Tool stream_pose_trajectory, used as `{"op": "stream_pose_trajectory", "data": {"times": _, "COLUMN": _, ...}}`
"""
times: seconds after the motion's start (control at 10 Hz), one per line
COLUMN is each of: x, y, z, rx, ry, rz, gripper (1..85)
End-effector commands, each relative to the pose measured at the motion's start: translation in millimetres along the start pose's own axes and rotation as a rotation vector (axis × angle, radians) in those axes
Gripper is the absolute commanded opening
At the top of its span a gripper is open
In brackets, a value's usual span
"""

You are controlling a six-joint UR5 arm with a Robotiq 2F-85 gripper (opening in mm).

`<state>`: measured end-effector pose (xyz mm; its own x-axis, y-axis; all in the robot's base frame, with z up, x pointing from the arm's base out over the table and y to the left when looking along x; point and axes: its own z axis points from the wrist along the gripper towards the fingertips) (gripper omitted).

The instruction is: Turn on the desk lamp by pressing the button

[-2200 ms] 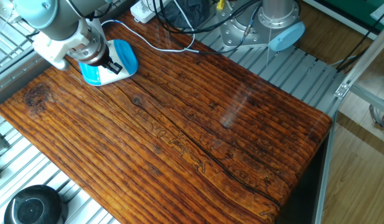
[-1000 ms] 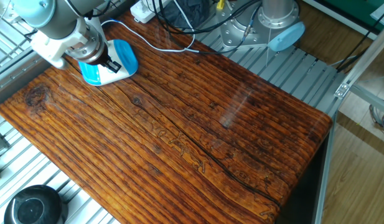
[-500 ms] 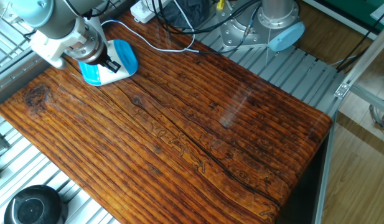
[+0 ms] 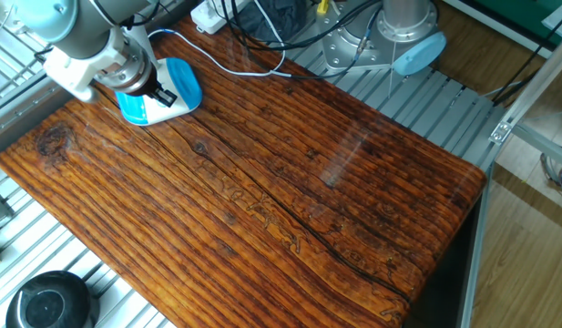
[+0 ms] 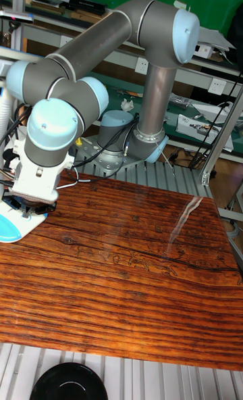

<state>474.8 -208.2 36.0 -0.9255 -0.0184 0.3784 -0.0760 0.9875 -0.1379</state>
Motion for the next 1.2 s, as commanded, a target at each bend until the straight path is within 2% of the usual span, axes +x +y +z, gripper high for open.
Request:
{"op": "stream_pose_trajectory", "data": {"times": 0.0, "x": 1.7, "y": 2.1, "z": 0.0, "rx": -0.013, "ry": 0.008, "rz": -0.008, "gripper": 1.0}}
{"op": "stream_pose_trajectory", "data": {"times": 0.4, "x": 1.3, "y": 2.5, "z": -0.5, "rx": -0.015, "ry": 0.005, "rz": -0.004, "gripper": 1.0}}
{"op": "stream_pose_trajectory", "data": {"times": 0.8, "x": -5.4, "y": 6.6, "z": -0.7, "rx": -0.032, "ry": -0.02, "rz": 0.01, "gripper": 1.0}}
{"op": "stream_pose_trajectory", "data": {"times": 1.1, "x": -4.6, "y": 6.4, "z": 0.3, "rx": -0.032, "ry": -0.012, "rz": -0.007, "gripper": 1.0}}
